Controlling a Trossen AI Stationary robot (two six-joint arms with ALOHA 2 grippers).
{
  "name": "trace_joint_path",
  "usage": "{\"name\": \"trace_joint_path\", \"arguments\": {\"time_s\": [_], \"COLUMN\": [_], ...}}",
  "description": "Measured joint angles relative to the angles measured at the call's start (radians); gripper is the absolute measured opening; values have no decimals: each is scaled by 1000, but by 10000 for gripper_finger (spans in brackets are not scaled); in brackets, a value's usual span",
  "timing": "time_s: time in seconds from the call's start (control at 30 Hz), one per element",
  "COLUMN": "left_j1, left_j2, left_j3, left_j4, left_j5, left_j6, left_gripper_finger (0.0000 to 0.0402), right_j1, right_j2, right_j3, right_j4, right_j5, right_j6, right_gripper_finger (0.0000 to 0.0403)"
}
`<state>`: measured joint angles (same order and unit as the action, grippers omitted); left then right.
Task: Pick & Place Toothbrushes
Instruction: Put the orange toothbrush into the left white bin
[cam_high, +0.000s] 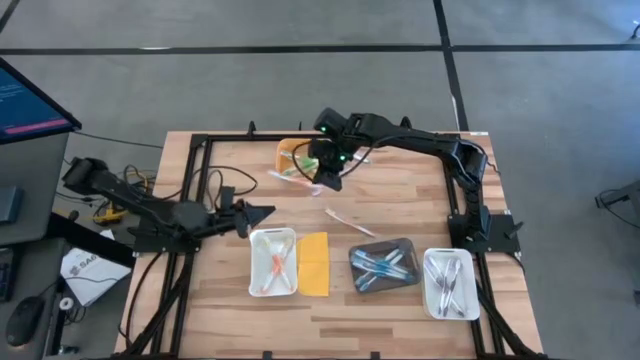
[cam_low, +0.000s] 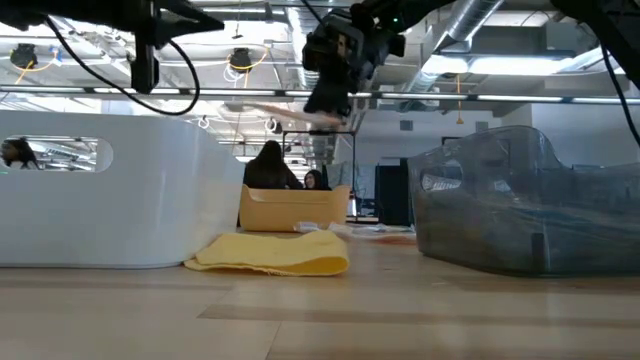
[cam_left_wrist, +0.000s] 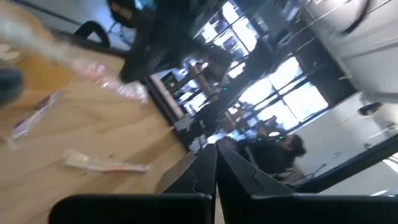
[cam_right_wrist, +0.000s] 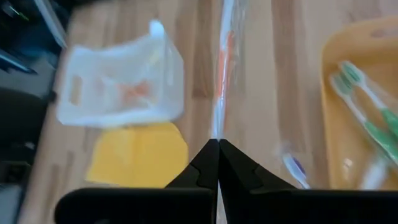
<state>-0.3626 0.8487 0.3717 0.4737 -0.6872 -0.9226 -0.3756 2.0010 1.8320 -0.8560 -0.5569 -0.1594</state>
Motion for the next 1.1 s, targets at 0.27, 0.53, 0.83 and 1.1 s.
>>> {"name": "trace_joint_path", "arguments": {"time_s": [0.27, 0.53, 0.83, 1.1], "left_j1": [0, 30, 124, 128], "left_j2": [121, 108, 59, 11], "left_j3": [0, 0, 0, 0], "left_j4": [3, 83, 242, 314], "left_j5": [-68, -190, -109, -93], "left_j6": [-55, -157, -142, -52], "left_gripper_finger": [2, 2, 55, 166], "right_j1": [0, 8, 39, 33], "right_j2": [0, 0, -1, -1], "right_j3": [1, 1, 1, 1], "right_j4": [190, 443, 758, 851], "right_j5": [-186, -367, -399, -388], "right_j6": [250, 544, 795, 899], "right_gripper_finger": [0, 0, 0, 0]}}
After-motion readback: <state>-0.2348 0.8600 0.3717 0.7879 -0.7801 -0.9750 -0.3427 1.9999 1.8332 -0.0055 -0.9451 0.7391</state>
